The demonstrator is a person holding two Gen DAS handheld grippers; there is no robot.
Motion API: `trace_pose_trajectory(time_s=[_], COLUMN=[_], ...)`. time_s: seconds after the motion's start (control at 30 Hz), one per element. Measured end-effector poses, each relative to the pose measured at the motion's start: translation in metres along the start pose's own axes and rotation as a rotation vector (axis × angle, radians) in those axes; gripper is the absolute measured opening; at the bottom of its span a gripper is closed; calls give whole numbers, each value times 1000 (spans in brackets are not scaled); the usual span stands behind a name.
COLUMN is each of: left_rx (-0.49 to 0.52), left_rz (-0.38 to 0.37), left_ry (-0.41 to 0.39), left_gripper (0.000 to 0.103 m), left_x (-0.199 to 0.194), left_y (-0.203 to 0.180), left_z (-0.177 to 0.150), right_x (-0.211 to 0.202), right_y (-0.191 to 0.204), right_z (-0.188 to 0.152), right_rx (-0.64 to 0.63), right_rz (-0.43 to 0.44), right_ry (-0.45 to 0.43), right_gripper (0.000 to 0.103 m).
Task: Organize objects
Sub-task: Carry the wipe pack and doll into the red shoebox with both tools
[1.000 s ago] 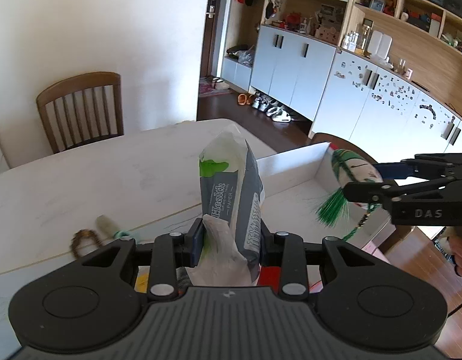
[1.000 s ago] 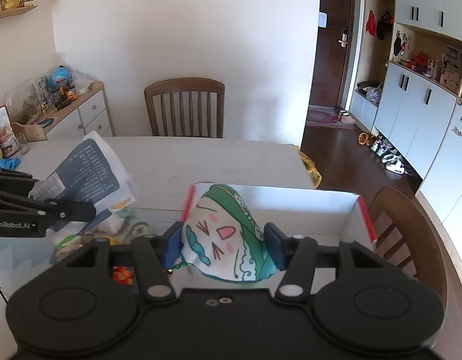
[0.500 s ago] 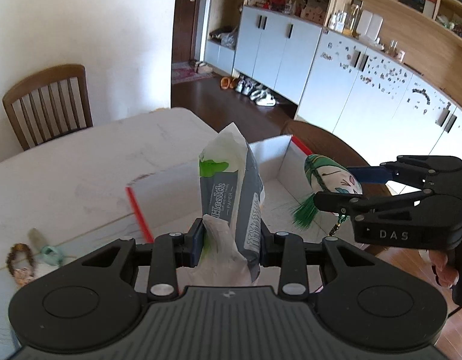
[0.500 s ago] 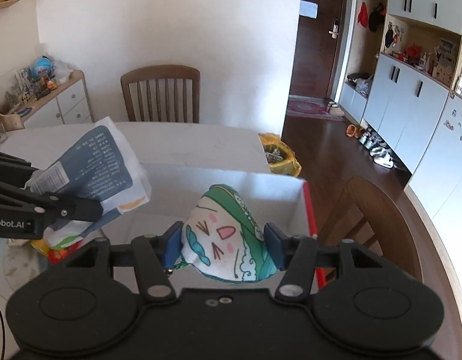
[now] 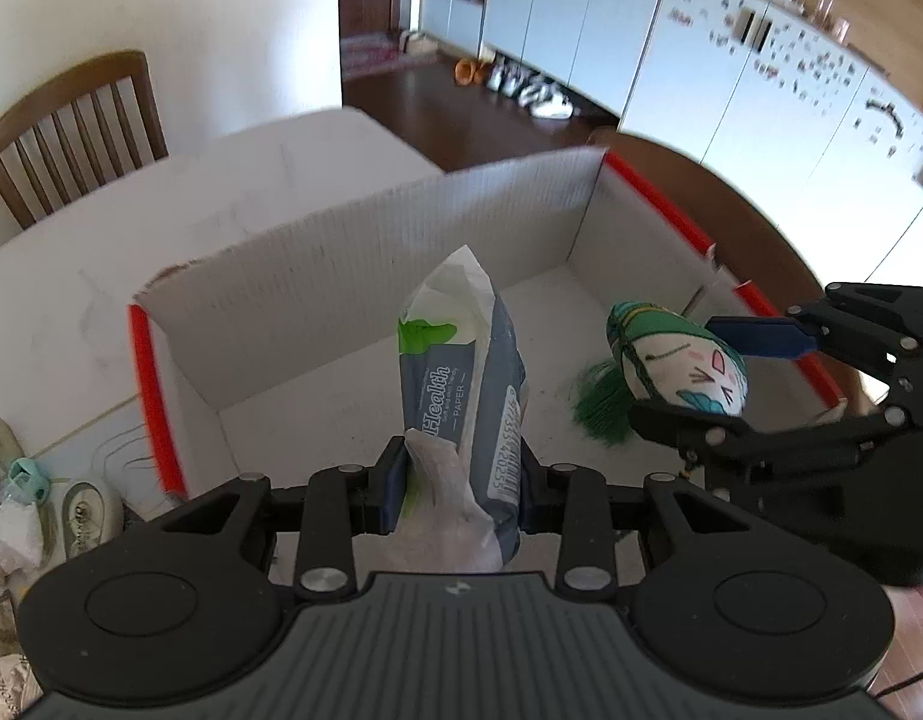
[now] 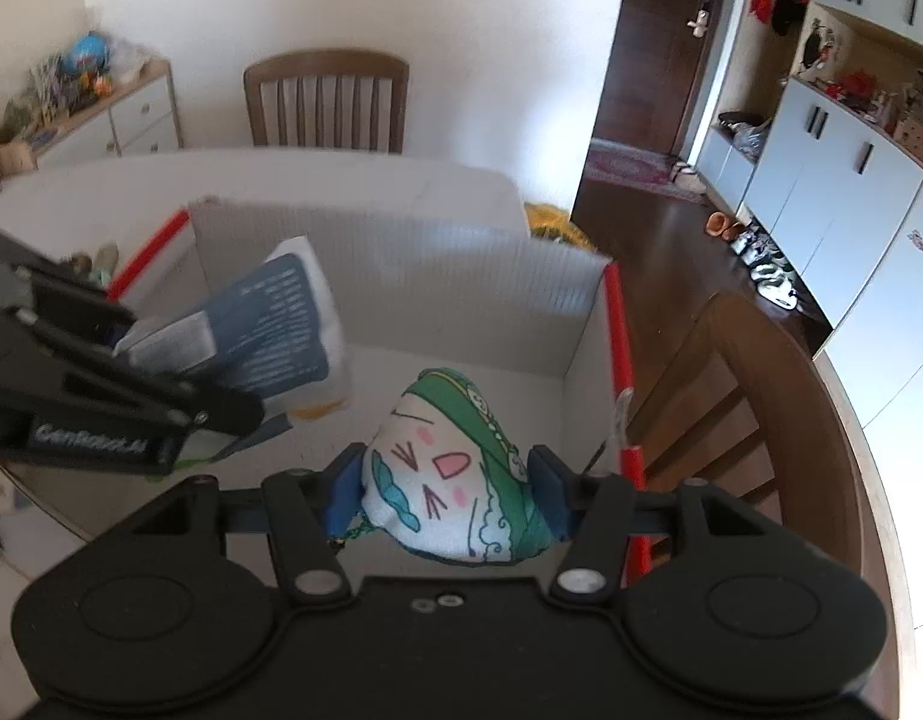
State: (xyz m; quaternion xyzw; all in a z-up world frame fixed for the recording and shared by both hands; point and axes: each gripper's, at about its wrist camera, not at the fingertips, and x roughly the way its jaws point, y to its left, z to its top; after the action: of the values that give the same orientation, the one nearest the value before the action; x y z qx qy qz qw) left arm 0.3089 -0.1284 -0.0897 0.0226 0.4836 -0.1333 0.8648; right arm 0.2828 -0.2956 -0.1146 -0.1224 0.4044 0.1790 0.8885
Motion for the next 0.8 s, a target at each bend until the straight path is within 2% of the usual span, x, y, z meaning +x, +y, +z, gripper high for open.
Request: trace_pose_trajectory(time_s=[0.3,0.47,0.8], left_rx=[-12,-10,-14], left_rz=[13,23,17], left_ry=[146,187,239], left_gripper=[34,35,39], left_x=[37,47,59], left_y=[3,5,10], left_z=[5,7,8], right_x=[30,39,52], right_y=[0,-1,1], right_z=[-3,-3,-1], right_rx=[-58,-69,-95], right_rz=[30,72,75], right_ry=[97,144,188], right_gripper=[57,57,57])
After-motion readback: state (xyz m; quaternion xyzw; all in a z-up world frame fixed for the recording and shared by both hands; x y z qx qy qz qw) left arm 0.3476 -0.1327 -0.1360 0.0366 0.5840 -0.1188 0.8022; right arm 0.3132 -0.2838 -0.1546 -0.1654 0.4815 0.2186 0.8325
